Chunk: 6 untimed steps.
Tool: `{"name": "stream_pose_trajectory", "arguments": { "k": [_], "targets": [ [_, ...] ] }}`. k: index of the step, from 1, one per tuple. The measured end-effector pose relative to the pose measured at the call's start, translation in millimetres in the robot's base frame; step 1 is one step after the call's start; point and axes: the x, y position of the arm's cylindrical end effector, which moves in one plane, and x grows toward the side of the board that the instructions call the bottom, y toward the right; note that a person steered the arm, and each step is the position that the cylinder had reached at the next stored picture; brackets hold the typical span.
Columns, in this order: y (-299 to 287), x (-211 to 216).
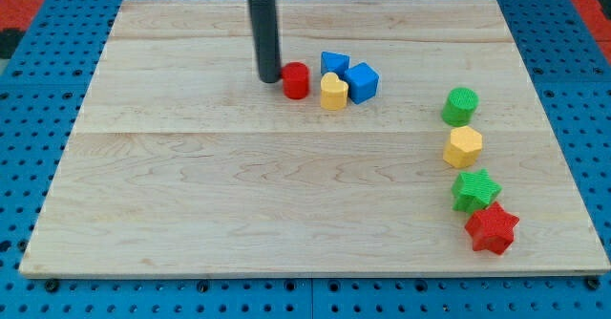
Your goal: Point at the green star
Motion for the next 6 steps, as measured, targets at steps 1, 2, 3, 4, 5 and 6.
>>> {"name": "stream_pose_trajectory", "arguments": {
  "k": [1,2,3,4,5,6],
  "targets": [
    [1,3],
    [-16,59],
    [69,119],
    [110,124],
    [116,136],
    [184,153]
  ]
}}
